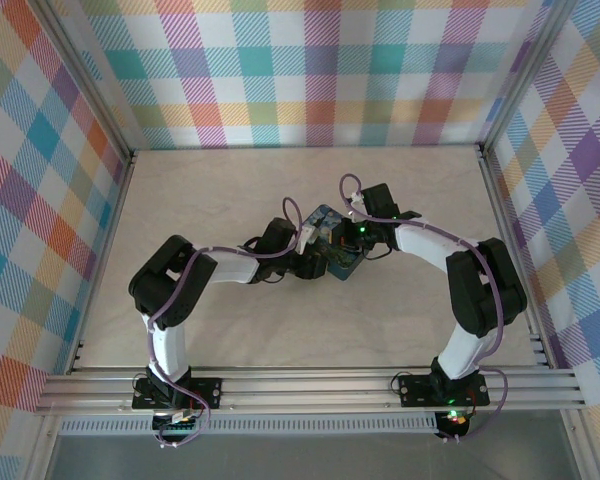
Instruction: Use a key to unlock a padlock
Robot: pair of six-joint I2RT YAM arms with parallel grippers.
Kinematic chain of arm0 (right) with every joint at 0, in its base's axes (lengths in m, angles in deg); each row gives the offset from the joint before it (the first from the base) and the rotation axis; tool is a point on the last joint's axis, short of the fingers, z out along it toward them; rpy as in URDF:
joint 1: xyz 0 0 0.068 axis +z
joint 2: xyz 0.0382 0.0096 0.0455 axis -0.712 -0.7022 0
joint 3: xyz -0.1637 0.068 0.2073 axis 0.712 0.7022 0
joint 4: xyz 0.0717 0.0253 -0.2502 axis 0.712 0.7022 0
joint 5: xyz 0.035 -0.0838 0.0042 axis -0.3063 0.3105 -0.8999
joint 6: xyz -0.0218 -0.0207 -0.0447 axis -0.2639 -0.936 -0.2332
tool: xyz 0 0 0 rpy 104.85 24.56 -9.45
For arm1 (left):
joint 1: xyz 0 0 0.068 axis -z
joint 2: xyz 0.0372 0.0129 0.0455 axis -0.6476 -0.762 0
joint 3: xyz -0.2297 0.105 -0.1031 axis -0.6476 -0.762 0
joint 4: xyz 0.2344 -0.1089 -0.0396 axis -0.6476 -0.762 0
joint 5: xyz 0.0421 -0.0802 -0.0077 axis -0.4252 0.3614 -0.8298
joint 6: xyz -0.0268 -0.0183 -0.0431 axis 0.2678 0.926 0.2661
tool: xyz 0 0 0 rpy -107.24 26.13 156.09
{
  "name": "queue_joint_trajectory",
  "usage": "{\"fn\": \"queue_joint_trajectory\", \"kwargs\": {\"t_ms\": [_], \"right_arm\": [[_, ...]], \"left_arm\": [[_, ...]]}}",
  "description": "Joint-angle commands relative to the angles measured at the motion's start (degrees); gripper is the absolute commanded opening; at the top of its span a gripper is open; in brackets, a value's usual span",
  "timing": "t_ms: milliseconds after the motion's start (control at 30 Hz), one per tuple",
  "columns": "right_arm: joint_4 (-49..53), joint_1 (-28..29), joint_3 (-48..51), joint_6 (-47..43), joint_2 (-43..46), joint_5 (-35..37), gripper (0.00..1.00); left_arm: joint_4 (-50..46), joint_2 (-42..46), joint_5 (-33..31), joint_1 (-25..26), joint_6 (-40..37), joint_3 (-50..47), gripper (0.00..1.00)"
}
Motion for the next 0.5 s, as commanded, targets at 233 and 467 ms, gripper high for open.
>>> {"fn": "queue_joint_trajectory", "kwargs": {"t_ms": [233, 467], "right_arm": [[1.72, 0.32, 0.8, -0.33, -1.14, -0.39, 0.0], [1.87, 0.42, 0.56, -0.18, -1.0, -0.39, 0.0]], "left_arm": [[3.17, -0.98, -2.79, 2.03, 1.08, 0.26, 0.46], [3.6, -0.92, -4.58, 3.07, 1.46, 0.13, 0.43]]}}
